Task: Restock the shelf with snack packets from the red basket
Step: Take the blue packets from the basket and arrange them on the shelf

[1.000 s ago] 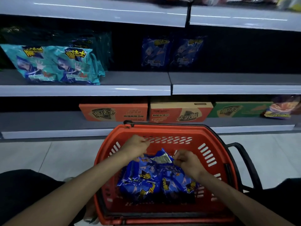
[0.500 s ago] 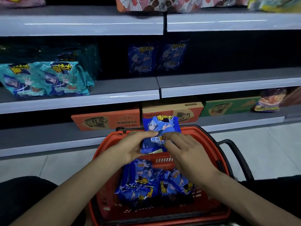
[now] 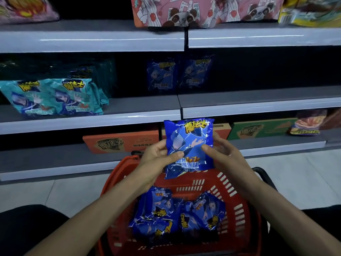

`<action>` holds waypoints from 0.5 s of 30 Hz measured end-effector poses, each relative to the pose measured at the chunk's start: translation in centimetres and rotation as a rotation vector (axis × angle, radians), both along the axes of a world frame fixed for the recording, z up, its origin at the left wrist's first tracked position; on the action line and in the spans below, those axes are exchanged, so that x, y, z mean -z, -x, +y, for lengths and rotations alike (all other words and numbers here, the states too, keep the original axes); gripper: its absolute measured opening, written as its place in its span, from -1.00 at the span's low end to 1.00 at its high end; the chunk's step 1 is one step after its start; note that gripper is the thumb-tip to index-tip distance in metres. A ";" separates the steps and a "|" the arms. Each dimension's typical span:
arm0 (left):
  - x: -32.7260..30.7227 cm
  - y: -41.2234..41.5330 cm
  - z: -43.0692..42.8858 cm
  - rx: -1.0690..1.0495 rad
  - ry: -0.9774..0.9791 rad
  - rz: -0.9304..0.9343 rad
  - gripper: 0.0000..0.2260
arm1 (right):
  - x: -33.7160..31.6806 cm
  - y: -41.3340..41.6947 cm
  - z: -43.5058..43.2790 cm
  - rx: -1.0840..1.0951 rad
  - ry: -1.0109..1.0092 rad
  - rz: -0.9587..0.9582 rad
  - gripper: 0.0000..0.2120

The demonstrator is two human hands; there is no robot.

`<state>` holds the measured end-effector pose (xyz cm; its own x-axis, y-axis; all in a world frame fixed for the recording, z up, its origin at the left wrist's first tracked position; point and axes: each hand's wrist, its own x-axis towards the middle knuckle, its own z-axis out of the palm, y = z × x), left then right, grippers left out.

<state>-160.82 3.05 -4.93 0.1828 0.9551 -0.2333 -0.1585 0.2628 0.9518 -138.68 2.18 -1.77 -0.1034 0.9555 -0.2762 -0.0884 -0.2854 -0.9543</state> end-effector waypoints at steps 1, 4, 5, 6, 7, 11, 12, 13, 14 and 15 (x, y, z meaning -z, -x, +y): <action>0.0 -0.2 -0.1 0.021 -0.011 0.002 -0.55 | 0.0 0.1 0.1 -0.027 0.017 0.060 -0.51; -0.2 -0.6 -0.3 0.069 -0.014 -0.018 -0.53 | 0.3 0.2 0.1 -0.040 0.001 0.114 -0.65; -0.3 -0.7 -0.3 0.070 -0.008 -0.038 -0.53 | 0.4 0.1 0.0 -0.030 -0.001 0.125 -0.65; -0.3 -0.8 -0.3 0.060 0.000 -0.065 -0.53 | 0.5 0.0 0.0 -0.027 -0.001 0.137 -0.64; -0.4 -0.9 -0.2 0.046 0.014 -0.096 -0.53 | 0.6 -0.1 0.0 -0.034 0.001 0.145 -0.64; -1.5 -1.0 -0.1 -0.026 0.046 -0.204 -0.58 | 0.9 -0.3 0.0 -0.084 0.036 0.126 -0.63; -1.8 -1.0 0.0 -0.045 0.051 -0.220 -0.59 | 0.9 -0.3 0.0 -0.096 0.046 0.121 -0.63; -2.1 -0.9 0.1 -0.062 0.055 -0.225 -0.61 | 1.0 -0.2 -0.1 -0.102 0.054 0.119 -0.63; -2.2 -0.8 0.2 -0.079 0.056 -0.218 -0.64 | 1.0 -0.1 -0.1 -0.100 0.059 0.120 -0.63; -2.3 -0.7 0.4 -0.093 0.056 -0.203 -0.67 | 1.1 -0.1 -0.1 -0.098 0.063 0.120 -0.64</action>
